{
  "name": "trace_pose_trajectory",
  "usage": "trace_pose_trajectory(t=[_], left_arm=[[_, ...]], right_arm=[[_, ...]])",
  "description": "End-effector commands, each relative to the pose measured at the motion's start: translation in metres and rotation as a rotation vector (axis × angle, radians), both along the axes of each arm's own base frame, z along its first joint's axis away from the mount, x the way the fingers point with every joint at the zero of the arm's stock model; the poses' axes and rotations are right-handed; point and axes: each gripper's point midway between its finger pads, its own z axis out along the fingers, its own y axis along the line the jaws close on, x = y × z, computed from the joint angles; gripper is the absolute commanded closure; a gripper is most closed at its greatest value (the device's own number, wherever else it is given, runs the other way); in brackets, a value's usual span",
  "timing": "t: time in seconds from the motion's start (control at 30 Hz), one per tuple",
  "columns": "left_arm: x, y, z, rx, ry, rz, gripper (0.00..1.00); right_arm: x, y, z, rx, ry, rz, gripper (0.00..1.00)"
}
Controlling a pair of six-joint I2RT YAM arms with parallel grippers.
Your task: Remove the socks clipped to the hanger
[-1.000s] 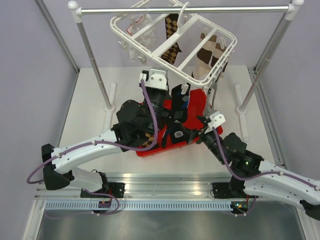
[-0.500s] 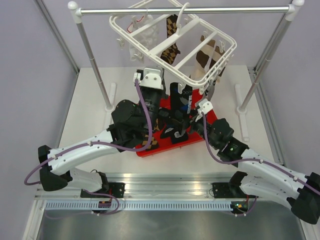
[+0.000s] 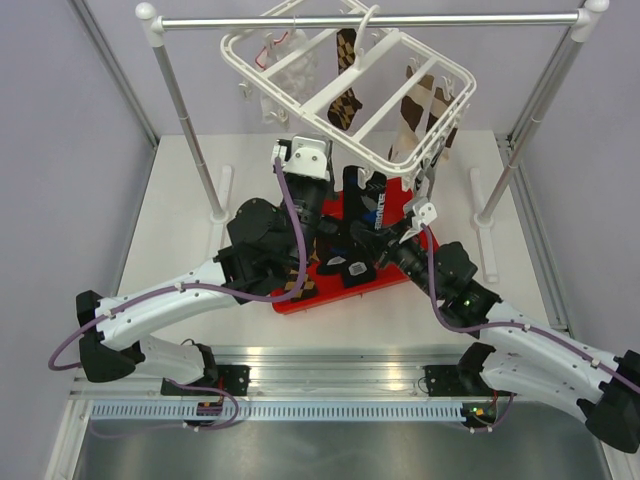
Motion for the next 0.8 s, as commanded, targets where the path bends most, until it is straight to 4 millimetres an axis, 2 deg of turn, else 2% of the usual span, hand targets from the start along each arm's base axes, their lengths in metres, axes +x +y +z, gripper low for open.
trace_pose_trajectory(t=[0.0, 0.07, 0.1, 0.13, 0.23, 0.33, 0.5, 0.7, 0.77], left_arm=[[-0.003, 0.002, 0.007, -0.055, 0.004, -0.037, 0.90], [-0.003, 0.000, 0.002, -0.058, 0.020, -0.044, 0.82], [-0.003, -0.001, 0.000, -0.055, 0.026, -0.048, 0.70], [-0.003, -0.001, 0.000, -0.070, 0.033, -0.054, 0.66], [-0.006, -0.003, -0.003, -0.083, 0.056, -0.078, 0.51], [-0.009, -0.001, -0.005, -0.096, 0.079, -0.100, 0.46], [-0.021, 0.007, -0.004, -0.122, 0.123, -0.167, 0.41], [-0.039, 0.003, -0.018, -0.105, 0.214, -0.294, 0.36], [-0.046, -0.005, -0.023, -0.082, 0.249, -0.351, 0.34]], right_arm=[[0.006, -0.011, 0.013, 0.064, -0.012, -0.084, 0.99], [0.009, -0.017, 0.013, 0.060, -0.012, -0.148, 0.99], [0.010, -0.017, 0.013, 0.055, -0.015, -0.163, 0.99], [0.012, -0.021, 0.014, 0.055, -0.016, -0.202, 0.99], [0.008, -0.014, 0.011, 0.012, -0.032, -0.226, 0.99], [0.006, -0.009, 0.007, -0.032, -0.048, -0.275, 0.99], [0.007, -0.014, 0.004, -0.062, -0.052, -0.381, 0.99], [0.009, -0.015, 0.002, -0.122, -0.063, -0.489, 0.99], [0.008, -0.016, 0.001, -0.141, -0.065, -0.524, 0.99]])
